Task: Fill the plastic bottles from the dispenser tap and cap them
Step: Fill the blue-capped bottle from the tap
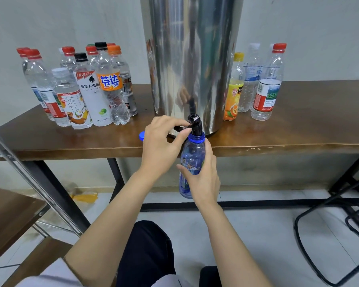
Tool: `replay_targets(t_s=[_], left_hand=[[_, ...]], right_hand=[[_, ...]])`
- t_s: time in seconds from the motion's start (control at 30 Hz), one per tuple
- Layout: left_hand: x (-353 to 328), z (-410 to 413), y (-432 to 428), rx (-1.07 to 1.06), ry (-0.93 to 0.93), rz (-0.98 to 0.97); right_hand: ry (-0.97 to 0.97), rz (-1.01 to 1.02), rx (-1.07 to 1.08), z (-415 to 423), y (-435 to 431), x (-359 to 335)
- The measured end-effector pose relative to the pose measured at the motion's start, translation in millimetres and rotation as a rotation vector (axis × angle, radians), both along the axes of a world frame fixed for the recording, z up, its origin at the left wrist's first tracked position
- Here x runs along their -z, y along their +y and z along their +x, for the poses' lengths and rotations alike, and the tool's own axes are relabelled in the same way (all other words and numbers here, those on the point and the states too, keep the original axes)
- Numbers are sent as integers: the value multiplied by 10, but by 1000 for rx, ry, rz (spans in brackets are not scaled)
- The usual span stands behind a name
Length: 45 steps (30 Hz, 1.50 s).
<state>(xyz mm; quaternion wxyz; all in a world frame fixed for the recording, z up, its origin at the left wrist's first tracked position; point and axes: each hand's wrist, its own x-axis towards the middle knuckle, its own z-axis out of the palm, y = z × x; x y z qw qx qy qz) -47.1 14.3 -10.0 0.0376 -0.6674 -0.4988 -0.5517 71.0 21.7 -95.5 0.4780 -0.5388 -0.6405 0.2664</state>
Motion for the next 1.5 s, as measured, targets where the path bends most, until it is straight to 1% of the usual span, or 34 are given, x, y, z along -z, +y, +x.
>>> replay_targets(t_s=[0.17, 0.3, 0.4, 0.53, 0.83, 1.5], left_hand=[[64, -113, 130, 24, -40, -14], [203, -46, 198, 41, -140, 32], [268, 65, 212, 7, -210, 65], [293, 123, 215, -6, -290, 76], [308, 169, 202, 43, -393, 64], [318, 171, 200, 65, -416, 41]], right_hand=[[-85, 24, 34, 51, 28, 15], [-190, 73, 74, 109, 50, 32], [-226, 78, 67, 145, 54, 39], [-229, 72, 46, 149, 59, 22], [-216, 55, 26, 169, 57, 29], [-116, 29, -43, 186, 36, -6]])
